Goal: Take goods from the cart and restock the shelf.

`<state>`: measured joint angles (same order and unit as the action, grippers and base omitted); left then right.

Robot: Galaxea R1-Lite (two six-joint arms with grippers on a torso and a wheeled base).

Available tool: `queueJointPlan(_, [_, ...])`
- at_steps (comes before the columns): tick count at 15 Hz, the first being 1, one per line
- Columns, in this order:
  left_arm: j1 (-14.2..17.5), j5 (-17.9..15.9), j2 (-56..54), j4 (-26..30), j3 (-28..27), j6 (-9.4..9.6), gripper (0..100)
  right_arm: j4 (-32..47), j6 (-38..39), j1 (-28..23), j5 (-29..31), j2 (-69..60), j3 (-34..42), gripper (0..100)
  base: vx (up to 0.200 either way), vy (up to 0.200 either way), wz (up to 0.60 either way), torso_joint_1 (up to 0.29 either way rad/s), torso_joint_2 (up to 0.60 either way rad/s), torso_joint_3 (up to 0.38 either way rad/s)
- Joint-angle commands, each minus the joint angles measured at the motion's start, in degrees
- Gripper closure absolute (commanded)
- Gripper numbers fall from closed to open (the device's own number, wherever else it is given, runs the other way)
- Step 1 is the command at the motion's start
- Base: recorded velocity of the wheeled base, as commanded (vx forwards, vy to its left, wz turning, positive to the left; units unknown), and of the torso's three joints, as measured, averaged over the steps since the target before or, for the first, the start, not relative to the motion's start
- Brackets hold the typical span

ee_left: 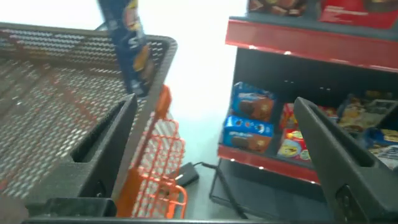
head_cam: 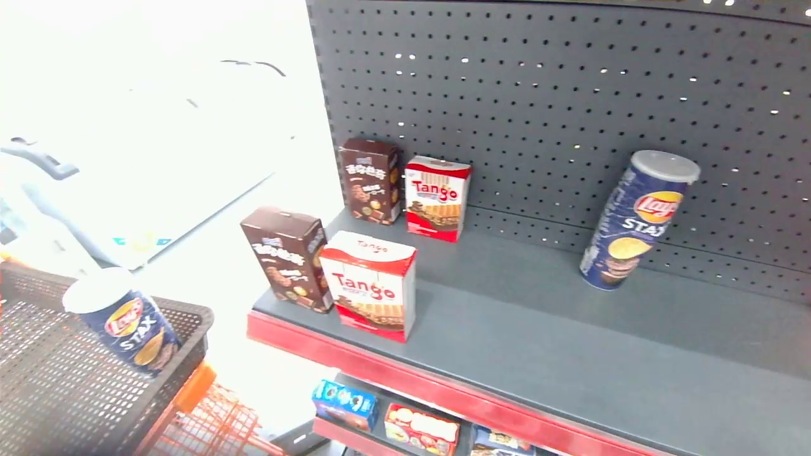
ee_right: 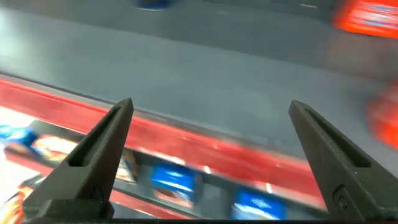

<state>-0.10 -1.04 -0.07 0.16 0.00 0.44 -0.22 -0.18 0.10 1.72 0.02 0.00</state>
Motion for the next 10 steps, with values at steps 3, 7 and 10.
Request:
queueJointPlan(3, [0.01, -0.02, 0.07, 0.02, 0.00, 0.00, 0, -0.04, -0.08, -0.01, 0.04, 0.06, 0.00, 0, 0.000, 0.000, 0.00, 0.000, 0.00, 0.000])
queueJointPlan(7, [0.01, -0.02, 0.07, 0.02, 0.00, 0.00, 0, -0.04, -0.08, -0.01, -0.05, 0.06, 0.00, 0, 0.000, 0.000, 0.00, 0.000, 0.00, 0.000])
queueJointPlan(10, [0.01, -0.19, 0.07, 0.02, 0.00, 0.18, 0, -0.04, -0.08, -0.01, 0.04, 0.06, 0.00, 0, 0.000, 0.000, 0.00, 0.000, 0.00, 0.000])
